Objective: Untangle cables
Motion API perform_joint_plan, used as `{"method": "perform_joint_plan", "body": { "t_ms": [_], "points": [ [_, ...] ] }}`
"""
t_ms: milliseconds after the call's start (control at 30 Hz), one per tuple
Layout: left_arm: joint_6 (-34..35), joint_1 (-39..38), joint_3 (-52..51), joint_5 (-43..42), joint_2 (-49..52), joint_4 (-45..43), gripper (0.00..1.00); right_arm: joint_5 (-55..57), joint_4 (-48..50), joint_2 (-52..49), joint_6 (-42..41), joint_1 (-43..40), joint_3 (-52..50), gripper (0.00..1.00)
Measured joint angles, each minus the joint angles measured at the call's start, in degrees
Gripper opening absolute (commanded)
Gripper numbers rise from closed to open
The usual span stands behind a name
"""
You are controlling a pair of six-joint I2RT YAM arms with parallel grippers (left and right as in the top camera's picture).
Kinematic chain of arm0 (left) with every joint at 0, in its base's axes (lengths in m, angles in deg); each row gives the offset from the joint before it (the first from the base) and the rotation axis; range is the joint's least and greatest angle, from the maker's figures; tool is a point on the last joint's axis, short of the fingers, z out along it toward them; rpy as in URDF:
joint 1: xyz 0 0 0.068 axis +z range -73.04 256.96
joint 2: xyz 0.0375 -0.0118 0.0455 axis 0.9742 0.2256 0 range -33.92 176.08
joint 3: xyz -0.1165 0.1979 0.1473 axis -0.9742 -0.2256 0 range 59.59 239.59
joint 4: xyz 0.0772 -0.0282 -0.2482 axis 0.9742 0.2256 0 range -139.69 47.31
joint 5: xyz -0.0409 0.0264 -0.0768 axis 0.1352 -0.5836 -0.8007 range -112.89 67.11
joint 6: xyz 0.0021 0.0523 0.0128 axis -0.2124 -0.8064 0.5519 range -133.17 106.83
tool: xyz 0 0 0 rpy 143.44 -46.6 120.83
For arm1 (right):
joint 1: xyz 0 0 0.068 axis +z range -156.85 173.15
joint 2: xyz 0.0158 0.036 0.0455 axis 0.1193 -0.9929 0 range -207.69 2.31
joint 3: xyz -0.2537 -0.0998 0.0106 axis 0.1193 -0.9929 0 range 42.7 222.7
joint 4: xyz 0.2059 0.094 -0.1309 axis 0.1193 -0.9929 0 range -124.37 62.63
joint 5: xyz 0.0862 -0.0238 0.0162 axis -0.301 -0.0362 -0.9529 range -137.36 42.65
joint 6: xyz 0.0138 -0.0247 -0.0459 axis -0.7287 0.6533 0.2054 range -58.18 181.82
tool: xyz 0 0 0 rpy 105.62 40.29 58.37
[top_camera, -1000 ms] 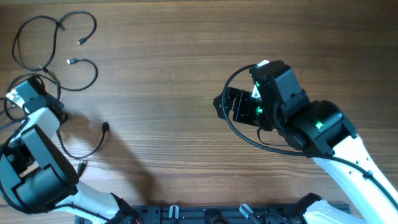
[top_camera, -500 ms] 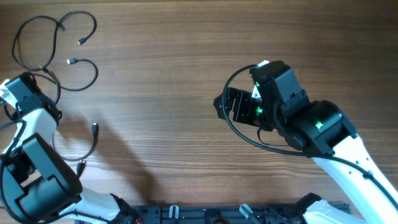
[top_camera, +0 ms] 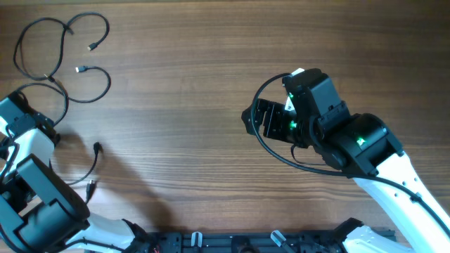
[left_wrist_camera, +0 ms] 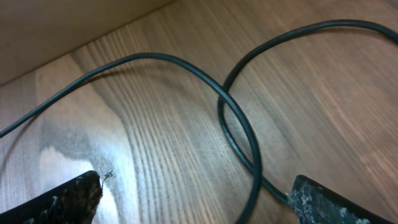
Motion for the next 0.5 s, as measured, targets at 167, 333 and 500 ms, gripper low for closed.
{"method": "perform_joint_plan", "body": {
  "t_ms": [167, 333, 500],
  "points": [
    [0.0, -4.63, 0.0, -0.02, -2.69, -3.28, 1.0, 0.0, 0.0, 0.0, 0.0, 0.0, 0.0, 1.0],
    [0.0, -11.45, 0.04, -6.47, -8.11, -3.45, 1.0, 0.11, 0.04, 0.0, 0.0, 0.0, 0.0, 1.0],
    [0.33, -20.92, 0.17, -21.27, -8.85, -1.31, 1.0, 2.03, -0.13, 0.0, 0.0, 0.0, 0.0, 1.0]
  ]
}}
